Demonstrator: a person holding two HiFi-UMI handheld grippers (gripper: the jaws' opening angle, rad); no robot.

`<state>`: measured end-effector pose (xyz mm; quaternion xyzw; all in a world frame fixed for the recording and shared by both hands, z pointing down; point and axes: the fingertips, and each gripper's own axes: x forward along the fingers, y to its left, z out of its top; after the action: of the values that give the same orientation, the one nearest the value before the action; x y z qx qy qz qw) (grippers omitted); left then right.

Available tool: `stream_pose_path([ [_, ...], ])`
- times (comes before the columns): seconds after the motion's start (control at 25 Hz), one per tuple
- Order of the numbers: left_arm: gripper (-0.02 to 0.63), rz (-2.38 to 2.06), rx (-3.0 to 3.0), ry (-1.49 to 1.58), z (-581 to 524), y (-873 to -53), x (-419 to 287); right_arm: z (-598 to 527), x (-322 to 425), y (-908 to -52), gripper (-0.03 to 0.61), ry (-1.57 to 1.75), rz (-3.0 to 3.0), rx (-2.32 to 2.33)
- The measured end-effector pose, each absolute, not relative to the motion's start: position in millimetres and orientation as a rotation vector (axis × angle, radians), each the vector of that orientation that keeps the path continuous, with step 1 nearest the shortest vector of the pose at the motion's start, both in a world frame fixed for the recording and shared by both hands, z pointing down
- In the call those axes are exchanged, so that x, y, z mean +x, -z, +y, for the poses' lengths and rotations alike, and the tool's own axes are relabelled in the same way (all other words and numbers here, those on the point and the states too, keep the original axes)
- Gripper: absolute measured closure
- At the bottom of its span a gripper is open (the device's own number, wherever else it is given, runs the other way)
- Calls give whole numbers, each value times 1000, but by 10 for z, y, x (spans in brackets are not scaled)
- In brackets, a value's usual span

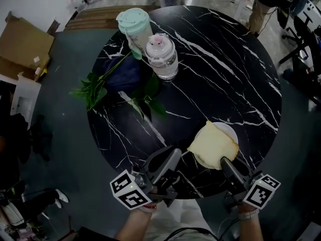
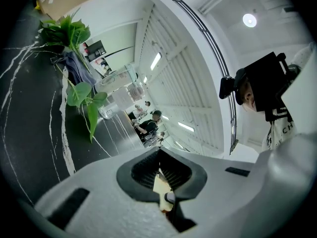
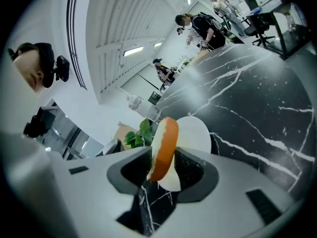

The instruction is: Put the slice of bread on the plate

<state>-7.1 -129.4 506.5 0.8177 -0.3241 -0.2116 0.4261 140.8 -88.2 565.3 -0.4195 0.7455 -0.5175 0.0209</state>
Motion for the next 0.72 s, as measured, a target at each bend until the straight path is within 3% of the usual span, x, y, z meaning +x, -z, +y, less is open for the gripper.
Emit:
stream_pose_path([
  [0.72, 604, -783, 2030, 550, -1340, -5078, -160, -862, 1606, -5729, 373, 1330, 2511, -1800],
])
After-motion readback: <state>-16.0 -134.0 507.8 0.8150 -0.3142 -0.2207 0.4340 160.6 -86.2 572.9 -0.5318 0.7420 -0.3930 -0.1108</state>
